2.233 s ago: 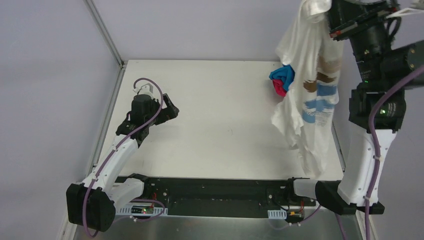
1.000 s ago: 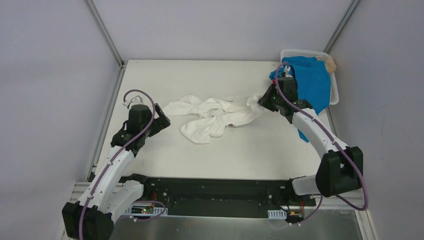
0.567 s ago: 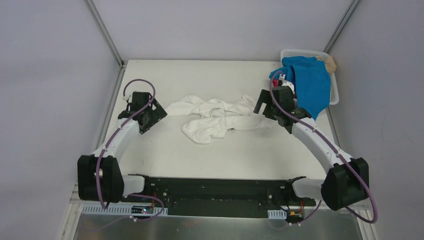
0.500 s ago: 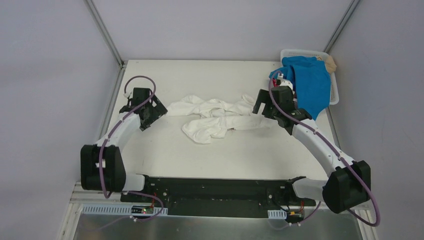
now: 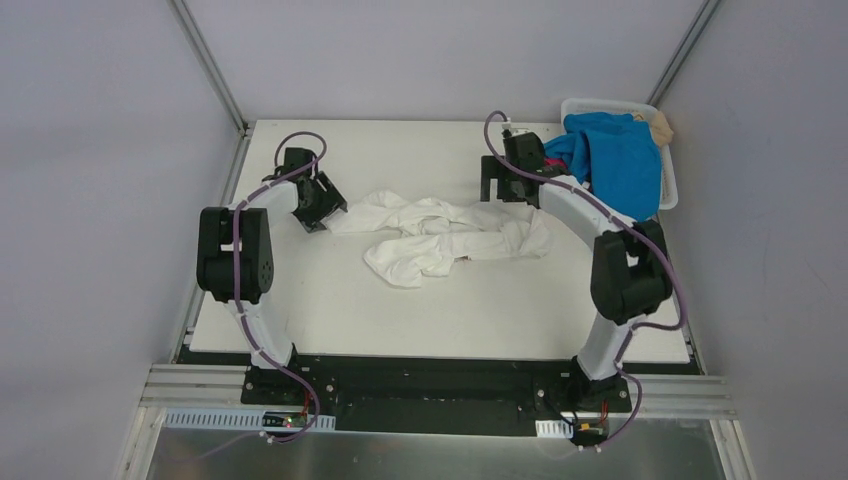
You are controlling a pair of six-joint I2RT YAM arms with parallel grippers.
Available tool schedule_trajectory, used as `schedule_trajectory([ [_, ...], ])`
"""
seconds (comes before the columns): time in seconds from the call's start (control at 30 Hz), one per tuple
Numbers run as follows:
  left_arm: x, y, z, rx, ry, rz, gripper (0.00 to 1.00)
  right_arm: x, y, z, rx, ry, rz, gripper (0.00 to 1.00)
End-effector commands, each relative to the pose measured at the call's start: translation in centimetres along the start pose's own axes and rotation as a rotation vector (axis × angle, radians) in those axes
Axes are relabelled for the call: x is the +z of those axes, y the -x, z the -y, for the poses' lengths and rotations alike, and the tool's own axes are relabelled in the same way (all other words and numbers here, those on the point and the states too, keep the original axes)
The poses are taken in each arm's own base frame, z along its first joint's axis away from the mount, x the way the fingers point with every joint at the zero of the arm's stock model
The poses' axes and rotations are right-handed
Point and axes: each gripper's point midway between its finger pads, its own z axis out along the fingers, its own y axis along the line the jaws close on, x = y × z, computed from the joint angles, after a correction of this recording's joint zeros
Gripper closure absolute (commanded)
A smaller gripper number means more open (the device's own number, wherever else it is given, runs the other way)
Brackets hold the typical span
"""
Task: Fold and stack the t-shirts
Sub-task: Flatten out the tshirt
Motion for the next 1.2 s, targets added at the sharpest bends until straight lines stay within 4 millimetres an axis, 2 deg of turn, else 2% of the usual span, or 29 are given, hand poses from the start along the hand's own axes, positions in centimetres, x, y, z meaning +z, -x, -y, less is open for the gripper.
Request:
schedule_trajectory([
  [0.0, 0.4, -1.3, 1.4, 0.043, -0.096, -0.082, 0.42, 2.6, 2.7, 0.4, -0.018, -0.062, 0.031, 0.01],
  [0.03, 0.5, -1.6, 1.6, 0.057, -0.116, -0.089, 0.54, 3.2, 2.8, 0.5, -0.011, -0.068, 0.027, 0.01],
  [0.07, 0.5, -1.9, 1.7, 0.068, -0.13, -0.094, 0.71, 3.8, 2.9, 0.3, -0.004, -0.059, 0.023, 0.01],
  [0.1, 0.6, -2.1, 1.6, 0.076, -0.132, -0.098, 0.93, 4.4, 3.0, 0.2, 0.003, -0.043, 0.015, 0.02],
  [0.13, 0.6, -2.2, 1.5, 0.077, -0.131, -0.1, 1.0, 4.9, 3.0, -0.1, 0.008, -0.024, 0.007, 0.03],
  [0.3, 0.0, -1.9, 1.4, 0.093, -0.138, -0.061, 1.0, 7.5, 2.6, -0.3, 0.014, 0.017, -0.042, 0.07],
  [0.53, -0.9, -1.7, 1.4, 0.098, -0.141, -0.017, 1.0, 9.8, 1.1, -0.2, 0.028, 0.041, -0.114, 0.17],
  [0.67, -1.0, -1.8, 1.5, 0.086, -0.143, -0.02, 1.0, 10.1, 0.7, -0.2, 0.034, 0.039, -0.151, 0.29],
  [0.83, -1.2, -1.6, 1.7, 0.083, -0.145, -0.012, 1.0, 9.9, -0.6, 0.1, 0.052, 0.017, -0.2, 0.41],
  [0.97, -1.6, -1.3, 2.0, 0.086, -0.153, 0.0, 1.0, 9.9, -1.2, 0.8, 0.054, -0.027, -0.226, 0.66],
  [1.03, -1.8, -1.1, 2.1, 0.087, -0.156, 0.009, 1.0, 9.8, -1.3, 1.0, 0.055, -0.032, -0.228, 0.75],
  [1.13, -2.4, -0.6, 2.3, 0.091, -0.158, 0.034, 1.0, 9.4, -0.4, 1.0, 0.057, -0.033, -0.203, 1.0],
  [1.17, -2.7, -0.3, 2.4, 0.092, -0.16, 0.046, 1.0, 9.0, 0.2, 1.0, 0.058, -0.034, -0.183, 1.0],
])
